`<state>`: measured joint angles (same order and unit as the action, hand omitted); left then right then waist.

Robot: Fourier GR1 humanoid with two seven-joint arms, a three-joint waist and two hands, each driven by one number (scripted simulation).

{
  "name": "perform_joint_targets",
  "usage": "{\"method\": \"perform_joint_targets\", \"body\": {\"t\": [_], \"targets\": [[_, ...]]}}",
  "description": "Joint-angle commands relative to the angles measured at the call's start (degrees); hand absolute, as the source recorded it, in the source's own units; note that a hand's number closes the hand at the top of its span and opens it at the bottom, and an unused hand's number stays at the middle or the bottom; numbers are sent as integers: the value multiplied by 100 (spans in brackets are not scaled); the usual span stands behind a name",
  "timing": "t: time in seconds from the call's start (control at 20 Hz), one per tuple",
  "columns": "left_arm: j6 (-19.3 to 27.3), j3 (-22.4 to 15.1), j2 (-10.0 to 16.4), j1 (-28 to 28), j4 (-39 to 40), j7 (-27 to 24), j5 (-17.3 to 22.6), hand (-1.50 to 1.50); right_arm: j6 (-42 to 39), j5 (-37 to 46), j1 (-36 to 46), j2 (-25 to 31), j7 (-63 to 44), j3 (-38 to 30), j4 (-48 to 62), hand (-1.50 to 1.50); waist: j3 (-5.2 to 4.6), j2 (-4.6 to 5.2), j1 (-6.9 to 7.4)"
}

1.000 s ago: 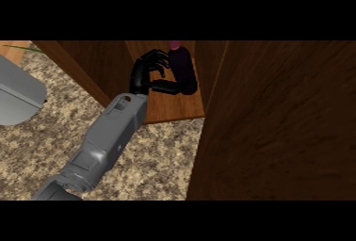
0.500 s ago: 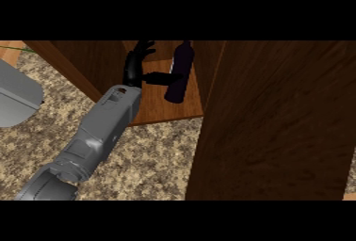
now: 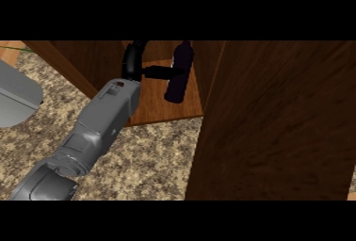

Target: Pick up the wine, place it into the cabinet and close the cabinet

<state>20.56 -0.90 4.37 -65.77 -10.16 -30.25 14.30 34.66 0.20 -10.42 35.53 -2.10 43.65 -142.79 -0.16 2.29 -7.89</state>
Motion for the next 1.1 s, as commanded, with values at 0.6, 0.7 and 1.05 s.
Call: {"method": "perform_joint_targets", "body": {"t": [0.6,0.7,1.05], "targets": [[-1549,480,-430,-336,-57,-443,457,-150,28,-275,-539,395,-261,-236,-1031,-150,12,-132,353],[-1729,529,-287,-552,-113,-79,497,-150,88,-184,-556,483,-481,-267,-1194,-150,7,-170,457],[-1807,528,-397,-446,-215,-141,588,-150,266,46,-799,474,-352,-18,-1249,-150,7,-213,518]]}}
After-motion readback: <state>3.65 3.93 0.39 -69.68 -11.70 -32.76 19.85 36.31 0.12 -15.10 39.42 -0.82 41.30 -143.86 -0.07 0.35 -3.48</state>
